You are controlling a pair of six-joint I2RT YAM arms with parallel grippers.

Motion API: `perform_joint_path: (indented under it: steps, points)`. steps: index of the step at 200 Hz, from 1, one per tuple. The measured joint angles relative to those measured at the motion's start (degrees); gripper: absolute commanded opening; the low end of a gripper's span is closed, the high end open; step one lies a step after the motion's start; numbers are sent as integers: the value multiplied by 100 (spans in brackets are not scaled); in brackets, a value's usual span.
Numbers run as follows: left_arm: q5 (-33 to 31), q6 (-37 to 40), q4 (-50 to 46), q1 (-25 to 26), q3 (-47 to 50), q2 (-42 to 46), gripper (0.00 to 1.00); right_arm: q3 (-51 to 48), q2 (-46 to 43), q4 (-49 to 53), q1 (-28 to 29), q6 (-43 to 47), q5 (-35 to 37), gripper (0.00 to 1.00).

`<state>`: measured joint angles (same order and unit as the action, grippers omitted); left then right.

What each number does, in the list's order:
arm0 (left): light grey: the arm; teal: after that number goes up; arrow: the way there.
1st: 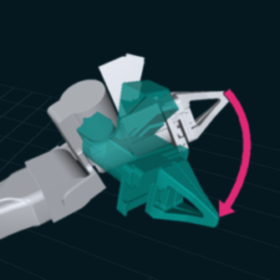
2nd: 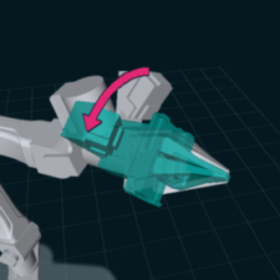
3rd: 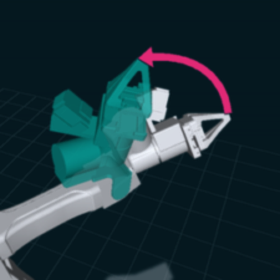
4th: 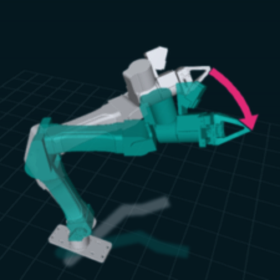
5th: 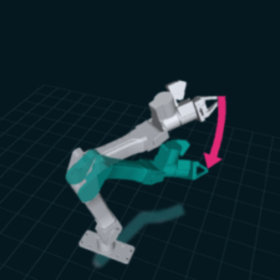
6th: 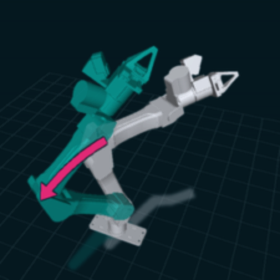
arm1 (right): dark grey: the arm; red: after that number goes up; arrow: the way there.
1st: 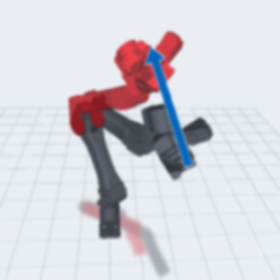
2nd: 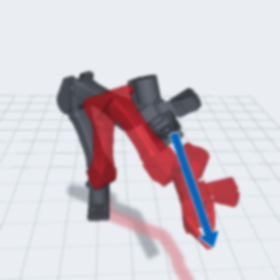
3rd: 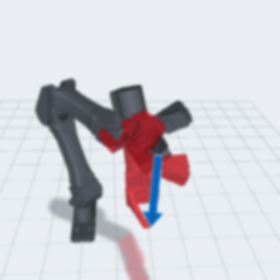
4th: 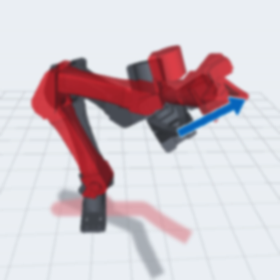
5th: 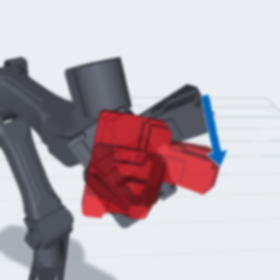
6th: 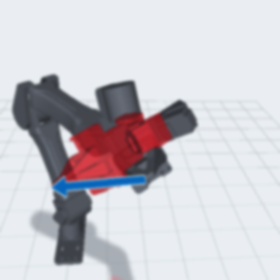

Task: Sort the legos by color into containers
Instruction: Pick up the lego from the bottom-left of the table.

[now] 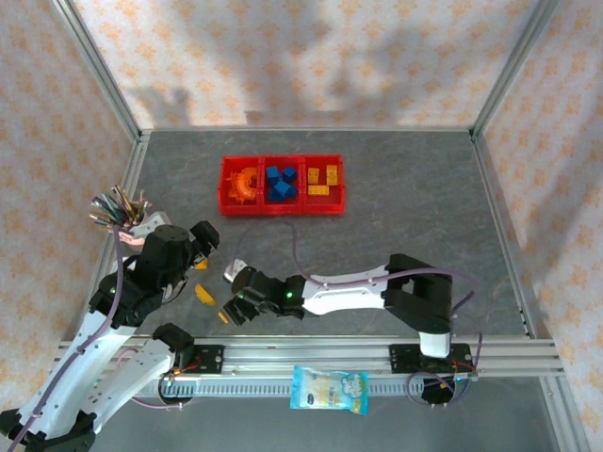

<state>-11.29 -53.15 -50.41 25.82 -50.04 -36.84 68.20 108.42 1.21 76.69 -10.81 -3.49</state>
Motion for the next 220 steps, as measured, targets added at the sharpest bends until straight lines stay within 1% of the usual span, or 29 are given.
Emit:
perform_joint_path:
  steps: [42,101,134,162,205,220]
  points:
    - [-105,-107,-59,0,0,48,99,426,603,76,166,153,2,79]
    - [-122,-146,-103,0,15,50,99,776,1034,232,177,306,46,70]
    - [-120,-149,-105,0,116,46,99,866,1113,374,192,363,136,61]
    - [-120,-146,-103,0,127,44,99,868,1117,422,192,350,262,48]
    - [-116,-146,-79,0,138,-4,99,868,1115,455,195,299,374,33]
    - [-114,-144,-74,0,138,-37,99,866,1110,455,192,282,369,29]
